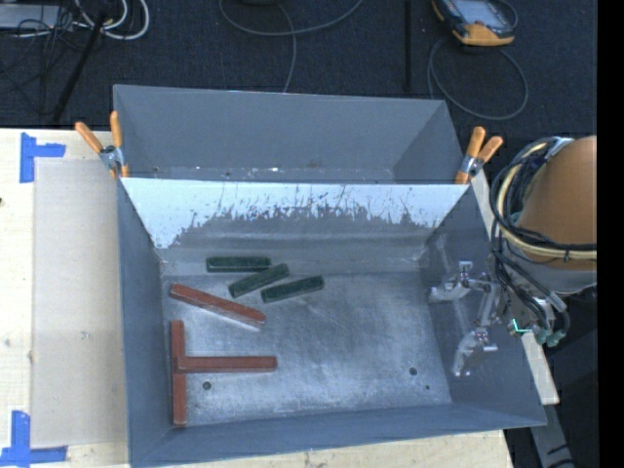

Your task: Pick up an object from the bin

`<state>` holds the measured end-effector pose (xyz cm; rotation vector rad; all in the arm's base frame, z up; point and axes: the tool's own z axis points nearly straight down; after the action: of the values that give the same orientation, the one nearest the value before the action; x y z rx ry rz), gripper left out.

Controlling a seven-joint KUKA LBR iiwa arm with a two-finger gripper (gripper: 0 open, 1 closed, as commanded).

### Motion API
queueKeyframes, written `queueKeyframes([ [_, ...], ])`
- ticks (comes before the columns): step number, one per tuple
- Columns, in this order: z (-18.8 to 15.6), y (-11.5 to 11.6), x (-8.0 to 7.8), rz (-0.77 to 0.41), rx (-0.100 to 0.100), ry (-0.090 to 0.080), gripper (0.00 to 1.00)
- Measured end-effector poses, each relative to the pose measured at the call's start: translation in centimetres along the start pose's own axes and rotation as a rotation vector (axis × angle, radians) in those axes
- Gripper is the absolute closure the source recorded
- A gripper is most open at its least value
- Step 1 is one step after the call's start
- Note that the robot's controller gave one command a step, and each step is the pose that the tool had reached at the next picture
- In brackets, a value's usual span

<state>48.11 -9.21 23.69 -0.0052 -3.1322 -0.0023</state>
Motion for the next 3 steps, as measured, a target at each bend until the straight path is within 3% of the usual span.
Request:
queueKeyframes([
  [1, -0.4, 0.1, -0.2, -0.005, 0.001, -0.008, 1.0],
  [2, -0.4, 0.1, -0.2, -0.005, 0.001, -0.008, 1.0],
  [3, 4.6, -0.1, -0.2, -0.018, 0.003, -0.015, 1.0],
])
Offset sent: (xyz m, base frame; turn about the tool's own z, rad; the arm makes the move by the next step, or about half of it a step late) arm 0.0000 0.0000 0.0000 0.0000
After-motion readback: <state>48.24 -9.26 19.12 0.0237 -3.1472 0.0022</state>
